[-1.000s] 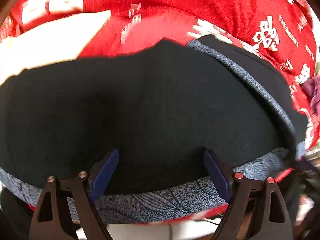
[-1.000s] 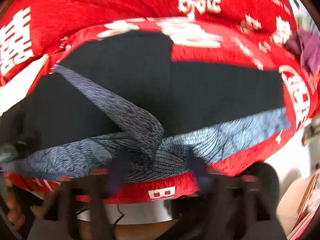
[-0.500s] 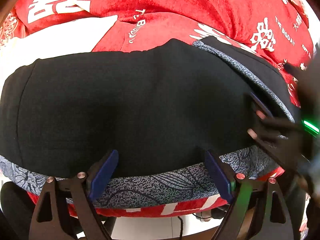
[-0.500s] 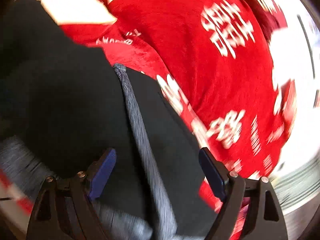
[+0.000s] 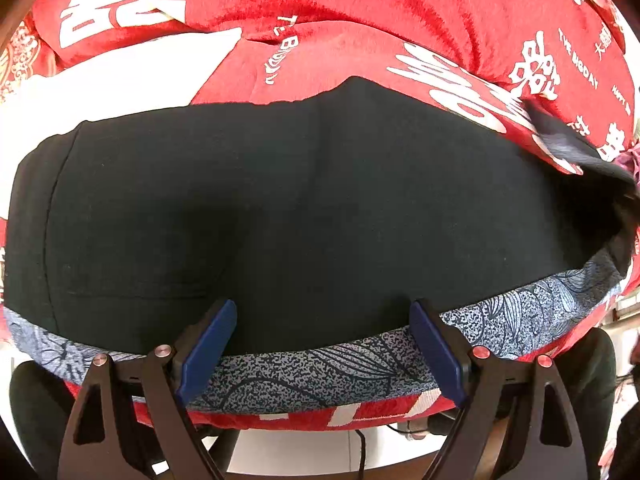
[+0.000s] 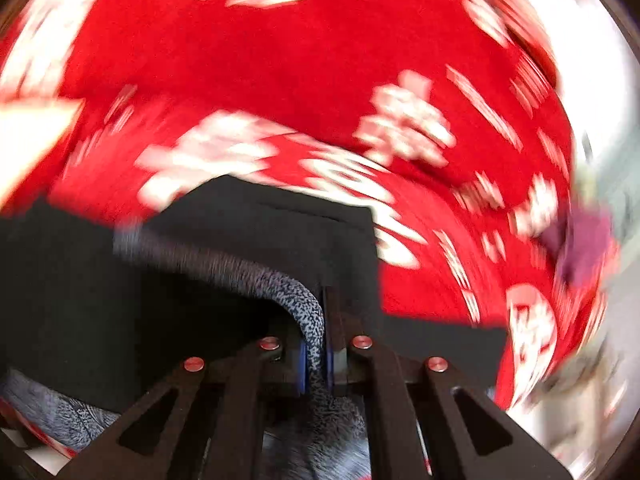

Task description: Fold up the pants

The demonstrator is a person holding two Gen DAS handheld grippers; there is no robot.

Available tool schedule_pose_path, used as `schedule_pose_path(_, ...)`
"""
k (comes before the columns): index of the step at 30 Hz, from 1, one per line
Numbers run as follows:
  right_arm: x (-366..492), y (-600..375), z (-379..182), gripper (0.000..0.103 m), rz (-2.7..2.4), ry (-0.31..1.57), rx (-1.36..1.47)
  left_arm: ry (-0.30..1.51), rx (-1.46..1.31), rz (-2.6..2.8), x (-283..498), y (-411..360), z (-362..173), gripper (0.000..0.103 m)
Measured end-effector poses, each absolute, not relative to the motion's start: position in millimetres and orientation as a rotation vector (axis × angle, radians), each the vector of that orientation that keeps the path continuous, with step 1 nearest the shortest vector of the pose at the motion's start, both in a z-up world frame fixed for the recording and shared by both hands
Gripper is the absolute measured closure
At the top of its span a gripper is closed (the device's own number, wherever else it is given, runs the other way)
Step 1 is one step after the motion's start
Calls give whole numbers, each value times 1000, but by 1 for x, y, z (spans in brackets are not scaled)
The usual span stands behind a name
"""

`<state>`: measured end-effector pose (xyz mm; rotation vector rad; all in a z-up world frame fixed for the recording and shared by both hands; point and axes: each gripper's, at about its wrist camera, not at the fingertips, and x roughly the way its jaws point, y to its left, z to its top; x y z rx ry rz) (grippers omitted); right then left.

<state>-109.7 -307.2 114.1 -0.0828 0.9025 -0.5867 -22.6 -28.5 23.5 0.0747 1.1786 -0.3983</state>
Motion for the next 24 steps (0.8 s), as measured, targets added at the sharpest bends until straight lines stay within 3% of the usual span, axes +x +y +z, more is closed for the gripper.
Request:
schedule_pose_path(5, -209, -418, 117, 95, -649, 785, 435, 1149, 96, -443, -27, -47, 39, 14)
schedule_pose_path(13, -255, -463, 47, 94, -571, 784, 771, 1151, 176, -621, -32, -127, 64, 14)
schedule_pose_path(15, -258, -471, 48, 86, -540, 755, 818, 1181, 161, -691, -33, -157, 67, 14)
schedule_pose_path(16, -261, -474, 47, 73, -537, 736, 841, 1208, 156, -718, -33, -174, 65, 14)
schedule_pose_path(17, -268, -481, 47, 53, -539, 696, 880, 1222, 159, -730, -34, -187, 64, 14)
schedule_pose_path(18, -275, -483, 45, 42, -543, 661, 910, 1239, 168, -756, -36, -204, 62, 14)
schedule_pose_path(19, -283, -490, 44, 21, -552, 608, 950, 1244, 182, -777, -40, -218, 62, 14)
schedule_pose_path(20, -288, -496, 45, 17, -559, 568, 979, 1243, 201, -791, -44, -231, 61, 14)
schedule_pose_path(22, -289, -508, 44, 21, -540, 528, 1030, 1244, 255, -831, -55, -264, 62, 14)
schedule_pose_path(23, -285, -512, 45, 51, -507, 531, 1040, 1248, 267, -852, -60, -278, 64, 14)
schedule_pose_path(24, -282, -515, 52, 74, -493, 548, 1019, 1247, 288, -892, -67, -301, 68, 14)
